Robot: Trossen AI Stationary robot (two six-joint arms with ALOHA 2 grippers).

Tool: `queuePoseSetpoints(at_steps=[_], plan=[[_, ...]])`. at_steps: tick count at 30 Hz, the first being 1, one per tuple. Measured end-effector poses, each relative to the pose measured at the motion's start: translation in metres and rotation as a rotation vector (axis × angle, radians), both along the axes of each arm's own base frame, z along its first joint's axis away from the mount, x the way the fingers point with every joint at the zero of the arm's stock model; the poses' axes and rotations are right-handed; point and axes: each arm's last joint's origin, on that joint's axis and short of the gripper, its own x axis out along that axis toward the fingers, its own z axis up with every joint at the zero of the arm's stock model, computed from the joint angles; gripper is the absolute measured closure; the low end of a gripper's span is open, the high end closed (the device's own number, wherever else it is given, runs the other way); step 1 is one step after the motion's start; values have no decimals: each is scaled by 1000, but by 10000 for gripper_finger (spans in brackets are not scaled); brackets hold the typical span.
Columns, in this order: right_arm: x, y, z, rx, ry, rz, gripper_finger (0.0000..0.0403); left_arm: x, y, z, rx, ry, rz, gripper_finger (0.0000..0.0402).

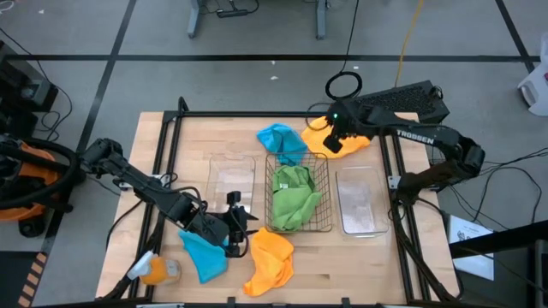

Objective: Sort microfiber towel by color & place in baskets
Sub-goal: Put the top yellow microfiber towel into the left transparent bin

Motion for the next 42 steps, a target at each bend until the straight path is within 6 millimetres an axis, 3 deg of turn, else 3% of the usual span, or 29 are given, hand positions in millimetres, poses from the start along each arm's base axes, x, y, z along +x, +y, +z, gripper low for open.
queuePoseSetpoints(at_steps=[5,12,18,24,29,36,42], plan=[[-21,-26,-26,101,-96,-89,385,8,-4,-8,30,-5,-19,242],[-41,-33,-55,203,-129,-159,360,16,-9,-10,46,-54,-49,242],[-52,-30,-78,229,-110,-219,264,19,-11,-5,11,-113,-45,242],[-53,-36,-98,149,-71,-308,158,21,-12,-1,-10,-150,-44,242],[-50,-41,-116,176,-16,-318,113,20,-12,-2,-8,-146,-44,242],[-45,-45,-138,219,44,-319,120,20,-12,-3,-4,-139,-44,242],[-41,-47,-145,205,50,-336,191,20,-11,-3,-2,-135,-45,242]])
